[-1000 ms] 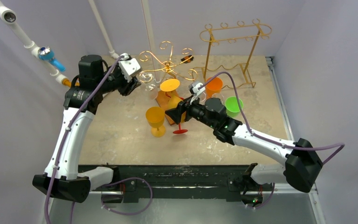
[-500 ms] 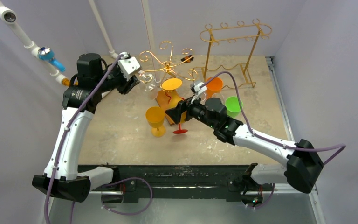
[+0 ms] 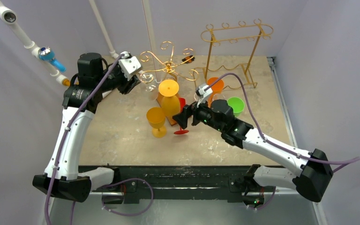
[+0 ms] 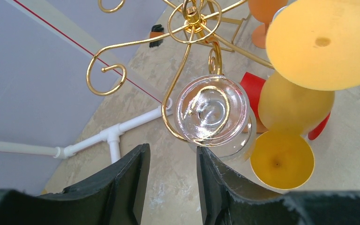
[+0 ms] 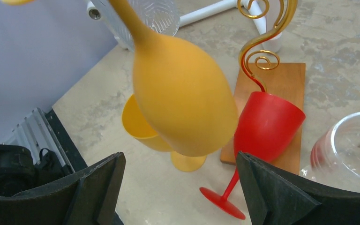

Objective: Place the wine glass upside down on the wine glass rack

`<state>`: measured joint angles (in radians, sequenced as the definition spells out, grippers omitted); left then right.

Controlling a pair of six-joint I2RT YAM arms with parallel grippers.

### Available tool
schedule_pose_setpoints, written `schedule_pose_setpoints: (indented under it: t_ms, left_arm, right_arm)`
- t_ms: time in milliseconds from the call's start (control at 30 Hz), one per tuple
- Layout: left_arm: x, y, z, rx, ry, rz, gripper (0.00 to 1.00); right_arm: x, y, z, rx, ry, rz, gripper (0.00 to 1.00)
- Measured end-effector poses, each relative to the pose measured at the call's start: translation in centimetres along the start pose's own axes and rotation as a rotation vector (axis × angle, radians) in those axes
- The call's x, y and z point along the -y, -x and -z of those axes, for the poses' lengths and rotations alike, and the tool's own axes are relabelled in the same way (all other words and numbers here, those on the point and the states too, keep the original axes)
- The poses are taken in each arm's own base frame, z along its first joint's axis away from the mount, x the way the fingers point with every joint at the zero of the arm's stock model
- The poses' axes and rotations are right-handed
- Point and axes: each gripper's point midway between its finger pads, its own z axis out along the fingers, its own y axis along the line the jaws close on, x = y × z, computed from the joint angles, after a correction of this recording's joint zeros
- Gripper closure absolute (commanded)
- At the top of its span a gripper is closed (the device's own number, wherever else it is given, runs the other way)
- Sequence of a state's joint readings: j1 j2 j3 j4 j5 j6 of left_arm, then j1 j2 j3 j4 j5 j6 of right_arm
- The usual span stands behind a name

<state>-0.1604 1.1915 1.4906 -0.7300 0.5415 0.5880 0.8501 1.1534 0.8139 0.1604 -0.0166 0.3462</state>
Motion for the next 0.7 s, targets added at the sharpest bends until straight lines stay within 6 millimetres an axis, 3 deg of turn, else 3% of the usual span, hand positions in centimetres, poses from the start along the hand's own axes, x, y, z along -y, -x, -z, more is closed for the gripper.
schedule_pose_setpoints:
  t_ms: [100, 167, 233, 500, 600, 700]
  left_arm:
    - [0.0, 0.0, 0.0, -0.002, -0.002, 0.002, 0.55]
    - [0.0, 0.0, -0.1, -0.003, -0.003, 0.002, 0.55]
    - [0.1, 0.0, -0.1, -0.002, -0.006, 0.001, 0.55]
    - [0.1, 0.0, -0.1, -0.006, -0.002, -0.003, 0.55]
    - [0.0, 0.0, -0.1, -0.007, 0.0, -0.002, 0.55]
    - [0.0, -0.1, -0.1, -0.009, 0.004, -0.002, 0.55]
  right_arm:
    - [0.4, 0.3, 0.9, -0.004, -0.012, 0.007, 0.07]
    - [0.3, 1.7, 2.0, 0.015, -0.017, 0.015, 0.08]
    - [-0.2, 4.0, 3.0, 0.049, -0.013, 0.024, 0.12]
    - [-2.9, 17.9, 8.0, 0.266, -0.055, 0.073, 0.31]
    - [-2.5, 22.0, 8.7, 0.326, -0.126, 0.084, 0.35]
    - [-1.3, 23.9, 7.8, 0.331, -0.204, 0.098, 0.35]
